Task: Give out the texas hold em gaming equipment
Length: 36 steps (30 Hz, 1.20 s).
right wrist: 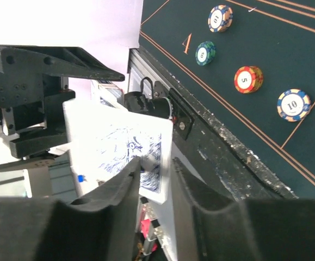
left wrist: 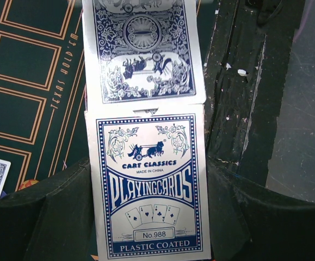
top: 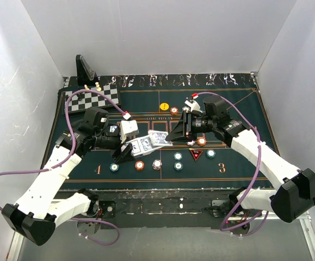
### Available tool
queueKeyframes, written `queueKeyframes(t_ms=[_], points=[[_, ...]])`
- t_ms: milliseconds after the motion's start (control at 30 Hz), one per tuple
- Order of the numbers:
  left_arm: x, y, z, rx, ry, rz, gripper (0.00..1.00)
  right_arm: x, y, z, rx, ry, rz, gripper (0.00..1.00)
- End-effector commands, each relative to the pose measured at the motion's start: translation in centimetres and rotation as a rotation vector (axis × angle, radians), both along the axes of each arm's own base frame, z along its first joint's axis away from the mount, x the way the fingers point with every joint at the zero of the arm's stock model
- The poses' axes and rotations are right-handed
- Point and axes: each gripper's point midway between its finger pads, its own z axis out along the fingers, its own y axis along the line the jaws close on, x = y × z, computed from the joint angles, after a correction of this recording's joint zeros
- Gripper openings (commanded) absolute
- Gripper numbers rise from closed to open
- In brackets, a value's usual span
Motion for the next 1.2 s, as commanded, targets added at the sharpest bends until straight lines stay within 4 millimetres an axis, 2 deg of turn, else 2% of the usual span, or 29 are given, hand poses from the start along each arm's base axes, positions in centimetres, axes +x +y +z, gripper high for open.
queueKeyframes(t_ms=[0, 33, 400, 633, 933, 1167], points=[[0.3, -0.5, 1.3, -0.04, -0.028, -0.01, 0.1, -0.2, 0.3, 1.6, 0.055, -0.042, 0.018, 0.29], [0.3, -0.5, 1.3, -0.04, -0.028, -0.008, 0.09, -0.2, 0.3, 1.7, 0.058, -0.044, 0.02, 0.25], [0.2, -0.4, 1.2, -0.04, -0.032, -0.008, 0.09, -0.4, -0.1, 2.7, 0.056, -0.065, 0.001, 0.19], [0.1, -0.3, 1.1, -0.039, -0.032, -0.007, 0.09, -0.1, -0.9, 4.0, 0.084, -0.079, -0.021, 0.15], [0.0, -0.2, 0.9, -0.03, -0.031, -0.006, 0.09, 0.8, -1.9, 5.7, 0.144, -0.079, -0.047, 0.02], [0.0, -0.1, 0.8, -0.027, -0.028, -0.004, 0.09, 1.4, -2.2, 6.7, 0.189, -0.071, -0.047, 0.01]])
